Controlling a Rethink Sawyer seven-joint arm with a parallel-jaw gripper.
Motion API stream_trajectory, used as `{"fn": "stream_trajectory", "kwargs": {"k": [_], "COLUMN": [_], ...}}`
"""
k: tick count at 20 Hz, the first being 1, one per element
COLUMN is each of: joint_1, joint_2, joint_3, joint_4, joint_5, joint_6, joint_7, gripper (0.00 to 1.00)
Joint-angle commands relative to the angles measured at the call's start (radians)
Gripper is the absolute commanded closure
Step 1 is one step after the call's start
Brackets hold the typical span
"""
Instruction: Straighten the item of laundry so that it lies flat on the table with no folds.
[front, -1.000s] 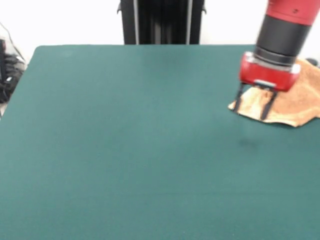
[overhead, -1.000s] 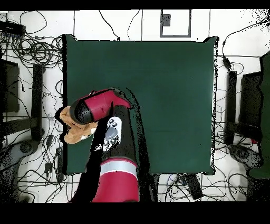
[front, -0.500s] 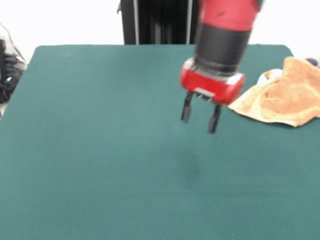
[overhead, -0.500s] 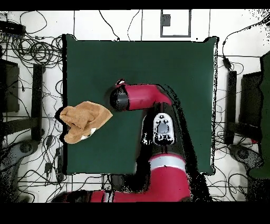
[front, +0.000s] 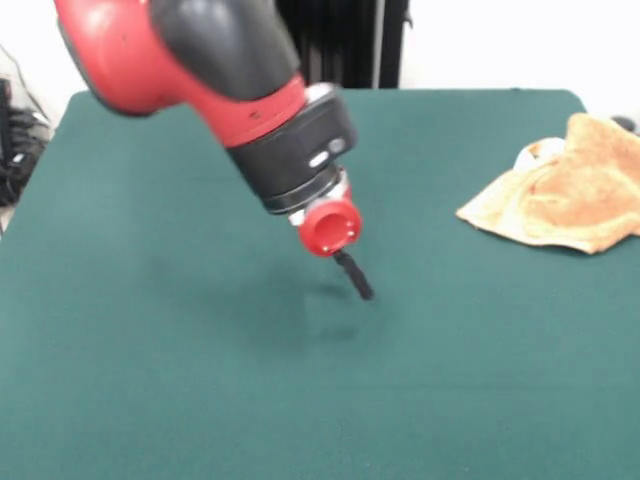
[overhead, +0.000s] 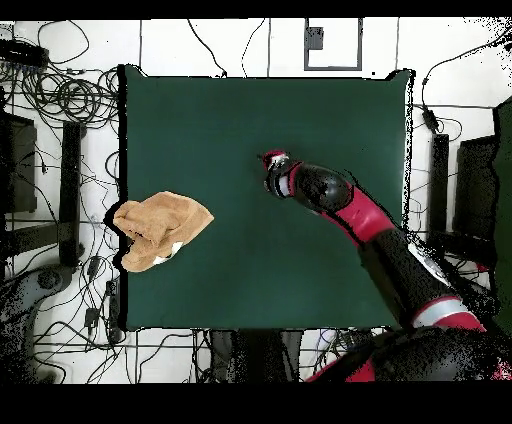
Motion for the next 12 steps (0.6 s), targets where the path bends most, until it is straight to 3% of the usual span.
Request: {"fn": "stream_trajectory", "kwargs": {"k": [1, 7, 12], "joint_1": [-0.052, -0.097, -0.107], "joint_2": [0.248, 0.287, 0.216], "joint_3": [0.394, 0.422, 0.419], "joint_4": [0.223, 0.237, 0.317], "joint_5": [0.060, 0.020, -0.013], "joint_6": [0.108, 0.130, 0.045], "joint_7": [-0.153, -0.121, -0.027], "gripper": [0.00, 0.00, 0.00]}}
